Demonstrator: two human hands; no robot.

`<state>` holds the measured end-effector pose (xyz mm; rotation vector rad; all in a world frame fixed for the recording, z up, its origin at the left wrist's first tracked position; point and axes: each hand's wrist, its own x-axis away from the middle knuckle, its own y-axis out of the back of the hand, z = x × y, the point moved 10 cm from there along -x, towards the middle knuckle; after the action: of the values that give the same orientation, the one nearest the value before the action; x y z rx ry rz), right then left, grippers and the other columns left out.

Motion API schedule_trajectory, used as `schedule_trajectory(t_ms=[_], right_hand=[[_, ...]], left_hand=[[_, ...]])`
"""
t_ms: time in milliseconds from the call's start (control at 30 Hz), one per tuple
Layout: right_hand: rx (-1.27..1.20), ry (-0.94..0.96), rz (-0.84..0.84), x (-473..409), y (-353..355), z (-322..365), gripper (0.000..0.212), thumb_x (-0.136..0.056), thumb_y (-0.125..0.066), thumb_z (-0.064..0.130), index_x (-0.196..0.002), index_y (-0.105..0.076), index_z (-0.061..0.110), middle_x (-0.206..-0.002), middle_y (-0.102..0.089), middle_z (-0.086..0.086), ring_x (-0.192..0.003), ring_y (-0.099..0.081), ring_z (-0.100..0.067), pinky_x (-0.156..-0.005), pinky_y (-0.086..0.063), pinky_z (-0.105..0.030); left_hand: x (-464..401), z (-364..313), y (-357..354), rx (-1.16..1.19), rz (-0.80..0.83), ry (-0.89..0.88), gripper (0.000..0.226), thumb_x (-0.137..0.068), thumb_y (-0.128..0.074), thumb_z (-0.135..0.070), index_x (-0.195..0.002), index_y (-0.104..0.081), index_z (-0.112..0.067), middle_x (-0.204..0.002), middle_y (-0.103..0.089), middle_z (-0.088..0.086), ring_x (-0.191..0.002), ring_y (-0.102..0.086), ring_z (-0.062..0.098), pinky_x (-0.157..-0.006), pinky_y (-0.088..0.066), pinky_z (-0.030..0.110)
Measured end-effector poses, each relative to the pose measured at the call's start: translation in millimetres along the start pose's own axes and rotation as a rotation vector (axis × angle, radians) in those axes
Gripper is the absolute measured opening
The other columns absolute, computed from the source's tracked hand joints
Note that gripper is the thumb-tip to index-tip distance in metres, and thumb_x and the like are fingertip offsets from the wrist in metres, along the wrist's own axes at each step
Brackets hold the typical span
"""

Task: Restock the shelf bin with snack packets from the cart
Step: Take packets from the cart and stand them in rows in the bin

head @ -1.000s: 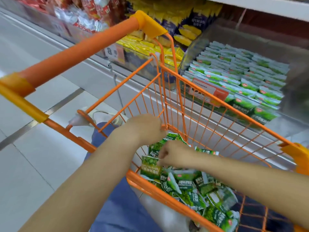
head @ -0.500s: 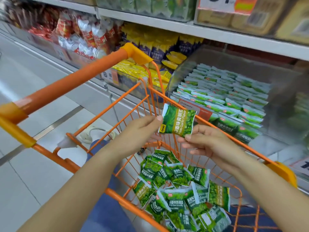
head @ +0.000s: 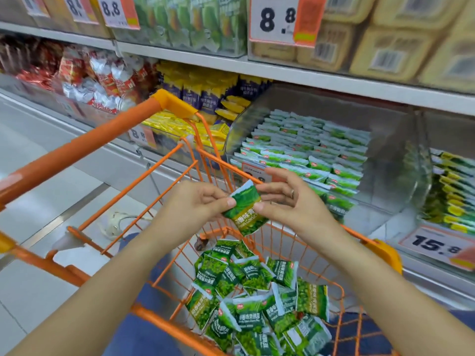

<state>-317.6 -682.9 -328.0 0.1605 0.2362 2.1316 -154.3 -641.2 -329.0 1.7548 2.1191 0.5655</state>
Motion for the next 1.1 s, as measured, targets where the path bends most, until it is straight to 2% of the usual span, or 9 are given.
schedule_trajectory(t_ms=[133, 300, 400, 500, 600, 700, 867, 967, 1100], right_hand=[[0.365, 0.108, -0.068, 14, 33, 22, 0.035, -0.075, -0.079, 0.031, -0.105, -0.062, 0.034, -0.097, -0.068, 0.010, -0.083, -0.061, 0.001, -0.076, -0.047, -0.022], [0.757, -0.009, -0.227, 47, 127, 34, 0.020, -0.075, -0.077, 0.037, -0.092, -0.074, 0.026, -0.091, -0.070, 0.013, -0.094, -0.061, 0.000, -0.079, -0.044, -0.023], [0.665, -0.029, -0.360, 79, 195, 39, 0.007, -0.074, -0.079, 0.029, -0.073, -0.072, 0.028, -0.067, -0.066, 0.018, -0.066, -0.058, 0.008, -0.062, -0.038, -0.011], [0.445, -0.021, -0.568, 114, 262, 35, 0.011, -0.075, -0.078, 0.019, -0.070, -0.071, 0.025, -0.060, -0.066, 0.017, -0.056, -0.056, 0.007, -0.057, -0.039, -0.007], [0.379, -0.049, -0.745, 130, 313, 11, 0.007, -0.078, -0.076, 0.017, -0.073, -0.072, 0.020, -0.059, -0.065, 0.012, -0.059, -0.054, -0.002, -0.060, -0.043, -0.020], [0.392, -0.119, -0.851, 114, 343, -25, 0.006, -0.079, -0.076, 0.022, -0.081, -0.071, 0.019, -0.071, -0.069, 0.008, -0.071, -0.060, -0.013, -0.068, -0.045, -0.030], [0.684, -0.244, -0.739, 31, 351, -59, 0.017, -0.085, -0.071, 0.025, -0.100, -0.072, 0.018, -0.104, -0.071, -0.001, -0.099, -0.065, -0.021, -0.086, -0.050, -0.031], [0.974, -0.345, -0.660, -1, 347, -73, 0.013, -0.090, -0.062, 0.029, -0.100, -0.069, 0.028, -0.109, -0.071, -0.001, -0.101, -0.064, -0.027, -0.081, -0.050, -0.031], [1.071, -0.388, -0.611, -6, 337, -90, 0.018, -0.094, -0.054, 0.020, -0.107, -0.067, 0.024, -0.110, -0.068, -0.007, -0.099, -0.062, -0.030, -0.071, -0.045, -0.030]], left_hand=[[-8, -66, -38, -0.287, 0.058, -0.219, 0.014, -0.082, -0.073, -0.034, -0.069, -0.068, -0.031, -0.062, -0.070, -0.011, -0.064, -0.064, 0.000, -0.060, -0.047, 0.022], [-25, -144, -115, -0.266, 0.093, -0.487, 0.025, -0.079, -0.060, -0.052, -0.075, -0.071, -0.030, -0.065, -0.067, -0.014, -0.067, -0.061, 0.000, -0.062, -0.048, 0.028], [-39, -166, -156, -0.147, 0.061, -0.542, 0.047, -0.092, -0.034, -0.058, -0.095, -0.070, -0.027, -0.084, -0.071, -0.009, -0.082, -0.065, 0.009, -0.069, -0.049, 0.032], [-64, -149, -196, -0.401, 0.069, -0.487, 0.065, -0.093, -0.017, -0.063, -0.125, -0.058, -0.023, -0.104, -0.070, 0.004, -0.098, -0.061, 0.026, -0.076, -0.045, 0.036], [-78, -120, -230, -0.785, 0.192, -0.410, 0.071, -0.097, -0.009, -0.062, -0.142, -0.041, -0.018, -0.126, -0.060, 0.009, -0.114, -0.055, 0.028, -0.088, -0.040, 0.037], [-79, -110, -238, -0.836, 0.241, -0.394, 0.077, -0.091, -0.003, -0.062, -0.147, -0.035, -0.020, -0.149, -0.041, 0.004, -0.132, -0.042, 0.024, -0.106, -0.030, 0.037], [-79, -113, -237, -0.840, 0.217, -0.379, 0.072, -0.093, -0.007, -0.060, -0.146, -0.037, -0.021, -0.150, -0.040, 0.001, -0.133, -0.041, 0.023, -0.108, -0.029, 0.036], [-79, -113, -238, -0.840, 0.217, -0.367, 0.065, -0.097, -0.012, -0.057, -0.145, -0.038, -0.021, -0.149, -0.041, 0.002, -0.132, -0.042, 0.023, -0.105, -0.029, 0.035], [-80, -111, -238, -0.867, 0.213, -0.383, 0.065, -0.098, -0.012, -0.057, -0.145, -0.039, -0.020, -0.150, -0.040, 0.002, -0.132, -0.041, 0.023, -0.104, -0.029, 0.036]])
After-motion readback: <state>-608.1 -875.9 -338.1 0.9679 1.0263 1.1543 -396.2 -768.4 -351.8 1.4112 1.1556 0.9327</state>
